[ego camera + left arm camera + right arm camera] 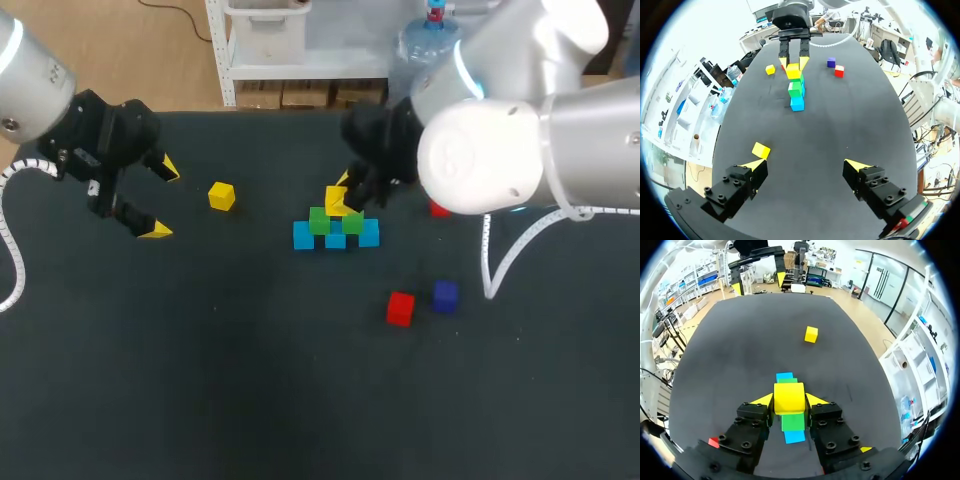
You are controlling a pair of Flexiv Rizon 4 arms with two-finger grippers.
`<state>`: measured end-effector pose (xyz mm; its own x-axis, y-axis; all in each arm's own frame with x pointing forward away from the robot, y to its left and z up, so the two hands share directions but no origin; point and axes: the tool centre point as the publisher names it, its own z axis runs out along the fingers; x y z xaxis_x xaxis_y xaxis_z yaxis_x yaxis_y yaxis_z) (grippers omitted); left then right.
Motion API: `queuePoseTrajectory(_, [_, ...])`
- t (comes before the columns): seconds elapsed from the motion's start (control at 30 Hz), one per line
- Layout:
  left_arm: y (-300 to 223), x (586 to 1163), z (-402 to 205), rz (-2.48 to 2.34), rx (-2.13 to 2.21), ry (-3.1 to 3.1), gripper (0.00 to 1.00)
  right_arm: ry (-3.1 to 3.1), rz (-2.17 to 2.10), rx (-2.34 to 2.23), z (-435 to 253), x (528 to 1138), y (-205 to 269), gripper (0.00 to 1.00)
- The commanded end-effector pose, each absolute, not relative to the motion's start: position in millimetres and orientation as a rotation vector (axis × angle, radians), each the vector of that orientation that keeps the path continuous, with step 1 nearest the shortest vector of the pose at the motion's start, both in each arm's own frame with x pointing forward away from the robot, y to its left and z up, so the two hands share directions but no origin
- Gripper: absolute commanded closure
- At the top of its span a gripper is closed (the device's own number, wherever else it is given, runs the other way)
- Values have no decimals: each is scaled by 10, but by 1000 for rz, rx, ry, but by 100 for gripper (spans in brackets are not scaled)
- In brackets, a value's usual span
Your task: Place the blue cubes, place green cubes on the blue cubes, place the yellow cubes on the green cubes, then place the red cubes on the yellow cubes, and place purple cube on the red cubes.
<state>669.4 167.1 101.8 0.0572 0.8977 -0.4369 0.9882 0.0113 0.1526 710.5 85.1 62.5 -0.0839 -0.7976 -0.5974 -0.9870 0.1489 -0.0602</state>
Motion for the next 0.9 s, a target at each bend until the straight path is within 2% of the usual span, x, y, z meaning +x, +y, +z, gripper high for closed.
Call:
queuePoseTrajectory(0.03, [1683,6693,1009,-297,1929,1876,0,1937,497,-1699,619,7130,859,100])
queuePoseTrajectory(0.9, [1683,6693,1009,-297,1929,1876,0,1953,505,-1705,559,7148,853,100])
